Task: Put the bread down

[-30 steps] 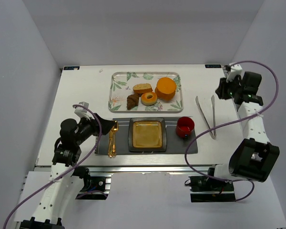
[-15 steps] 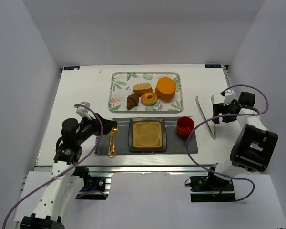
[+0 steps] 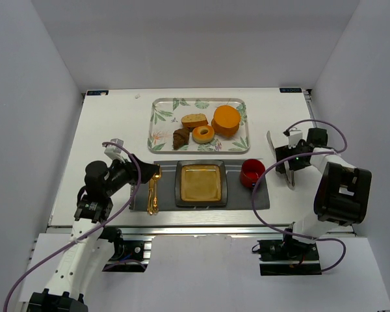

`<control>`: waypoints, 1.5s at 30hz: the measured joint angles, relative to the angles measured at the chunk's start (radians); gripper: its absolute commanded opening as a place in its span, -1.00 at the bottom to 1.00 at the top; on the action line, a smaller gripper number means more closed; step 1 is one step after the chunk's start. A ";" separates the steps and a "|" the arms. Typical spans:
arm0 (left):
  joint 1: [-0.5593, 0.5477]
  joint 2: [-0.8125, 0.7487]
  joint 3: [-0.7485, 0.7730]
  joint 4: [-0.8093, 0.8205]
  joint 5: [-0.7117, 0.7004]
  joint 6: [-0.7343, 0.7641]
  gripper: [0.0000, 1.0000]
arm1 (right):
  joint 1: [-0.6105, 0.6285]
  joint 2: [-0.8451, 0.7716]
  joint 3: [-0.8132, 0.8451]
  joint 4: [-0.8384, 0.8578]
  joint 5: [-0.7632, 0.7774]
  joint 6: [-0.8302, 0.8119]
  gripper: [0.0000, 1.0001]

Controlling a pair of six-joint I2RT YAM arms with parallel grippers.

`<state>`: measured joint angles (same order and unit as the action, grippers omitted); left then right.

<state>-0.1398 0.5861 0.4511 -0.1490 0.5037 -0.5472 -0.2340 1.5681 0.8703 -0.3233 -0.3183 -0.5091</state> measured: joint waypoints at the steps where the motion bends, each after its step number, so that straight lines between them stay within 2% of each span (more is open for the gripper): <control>1: 0.000 0.002 0.000 0.000 0.001 0.000 0.44 | 0.015 0.008 -0.005 0.011 0.017 0.010 0.79; 5: 0.000 0.011 0.000 -0.001 0.002 0.000 0.44 | 0.066 0.051 -0.010 0.071 0.109 0.058 0.75; 8: 0.000 0.013 0.000 -0.002 0.002 0.001 0.44 | 0.077 0.064 -0.008 0.114 0.138 0.088 0.57; 11: 0.000 0.012 0.000 -0.005 0.001 0.001 0.44 | 0.077 0.069 -0.008 0.134 0.144 0.108 0.19; 12: 0.000 0.011 0.000 -0.008 0.001 0.001 0.44 | 0.077 0.070 -0.008 0.140 0.145 0.110 0.00; 17: 0.000 0.003 0.000 -0.009 0.001 0.001 0.44 | 0.077 0.072 -0.008 0.150 0.145 0.110 -0.55; 18: 0.000 0.003 0.000 -0.010 0.001 0.001 0.44 | 0.077 0.072 -0.008 0.150 0.142 0.109 -0.75; 19: 0.000 0.002 0.000 -0.011 0.001 0.001 0.44 | 0.077 0.071 -0.008 0.149 0.139 0.105 -0.88; 21: 0.000 -0.002 0.000 -0.016 0.001 0.001 0.44 | 0.077 0.064 -0.007 0.138 0.132 0.108 -0.99; 24: 0.000 -0.007 0.000 -0.019 0.001 0.001 0.44 | 0.077 0.033 0.024 0.085 0.090 0.106 -0.97; 28: 0.000 -0.007 0.000 -0.020 0.001 0.001 0.44 | 0.097 -0.026 0.142 0.041 0.024 0.101 -0.70; 29: 0.000 -0.007 0.000 -0.020 0.001 0.001 0.44 | 0.114 -0.040 0.176 0.040 0.013 0.098 -0.58; 35: 0.000 -0.008 0.004 -0.027 0.001 0.001 0.44 | 0.253 -0.075 0.297 0.045 -0.031 0.076 -0.34; 40: 0.000 -0.016 0.004 -0.033 0.001 0.000 0.44 | 0.347 -0.074 0.321 0.026 -0.040 0.052 -0.23; 45: 0.000 -0.029 0.004 -0.035 0.001 0.000 0.44 | 0.418 -0.074 0.342 0.024 -0.028 0.024 -0.23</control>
<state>-0.1398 0.5568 0.4553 -0.1841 0.5045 -0.5468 0.1844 1.4940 1.2121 -0.2989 -0.3466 -0.4850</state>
